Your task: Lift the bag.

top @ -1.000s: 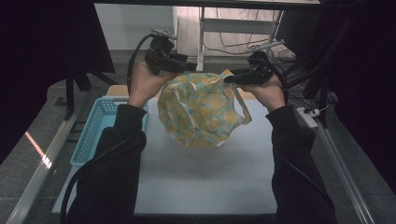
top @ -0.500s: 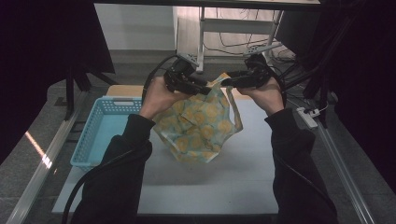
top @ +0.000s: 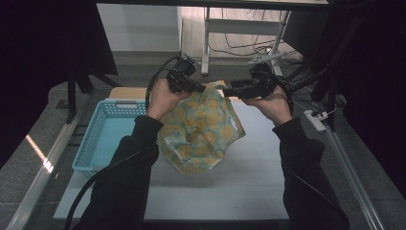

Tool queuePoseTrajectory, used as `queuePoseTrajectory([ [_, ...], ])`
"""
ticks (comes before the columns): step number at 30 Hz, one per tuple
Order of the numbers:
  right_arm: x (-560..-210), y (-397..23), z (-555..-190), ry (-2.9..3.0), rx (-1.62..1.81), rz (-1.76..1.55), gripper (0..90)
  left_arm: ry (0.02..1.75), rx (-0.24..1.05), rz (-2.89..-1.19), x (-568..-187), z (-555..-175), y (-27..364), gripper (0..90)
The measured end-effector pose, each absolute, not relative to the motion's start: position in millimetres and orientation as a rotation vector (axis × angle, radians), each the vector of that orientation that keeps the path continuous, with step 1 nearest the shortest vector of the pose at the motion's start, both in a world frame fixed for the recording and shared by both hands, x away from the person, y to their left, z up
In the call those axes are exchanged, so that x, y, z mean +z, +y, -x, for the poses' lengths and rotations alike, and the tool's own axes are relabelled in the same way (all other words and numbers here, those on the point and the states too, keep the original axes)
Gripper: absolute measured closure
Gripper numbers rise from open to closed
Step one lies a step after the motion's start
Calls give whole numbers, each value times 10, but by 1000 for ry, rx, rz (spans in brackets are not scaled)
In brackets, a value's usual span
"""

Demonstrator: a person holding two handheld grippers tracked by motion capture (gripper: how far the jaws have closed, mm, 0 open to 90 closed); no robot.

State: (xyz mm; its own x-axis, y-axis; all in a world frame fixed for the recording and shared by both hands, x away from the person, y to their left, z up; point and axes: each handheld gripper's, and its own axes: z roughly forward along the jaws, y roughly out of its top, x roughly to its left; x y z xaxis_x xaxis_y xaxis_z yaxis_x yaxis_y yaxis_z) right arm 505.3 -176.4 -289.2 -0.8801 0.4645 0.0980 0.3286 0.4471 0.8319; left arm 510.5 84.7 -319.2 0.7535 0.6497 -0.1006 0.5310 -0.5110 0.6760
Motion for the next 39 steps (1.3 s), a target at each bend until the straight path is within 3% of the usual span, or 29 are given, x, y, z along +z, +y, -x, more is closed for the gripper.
queuePoseTrajectory([
  [5, -2960, -1845, -5074, 2517, 1425, -729, 385, 832, 163, -2228, -3220, -5063, 933, 371],
  [11, -3073, -1905, -5073, 2493, 1435, -741, 320, 728, 179, -2203, -3164, -4874, 1111, 130],
  [14, -3111, -1926, -5041, 2475, 1448, -740, 288, 730, 204, -2202, -3154, -4772, 1186, 54],
  [21, -3188, -1984, -4940, 2440, 1477, -747, 230, 744, 252, -2178, -3249, -4534, 1410, 2],
  [39, -3489, -2132, -4640, 2392, 1420, -802, 71, 849, 269, -2054, -3690, -3998, 1922, 0],
])
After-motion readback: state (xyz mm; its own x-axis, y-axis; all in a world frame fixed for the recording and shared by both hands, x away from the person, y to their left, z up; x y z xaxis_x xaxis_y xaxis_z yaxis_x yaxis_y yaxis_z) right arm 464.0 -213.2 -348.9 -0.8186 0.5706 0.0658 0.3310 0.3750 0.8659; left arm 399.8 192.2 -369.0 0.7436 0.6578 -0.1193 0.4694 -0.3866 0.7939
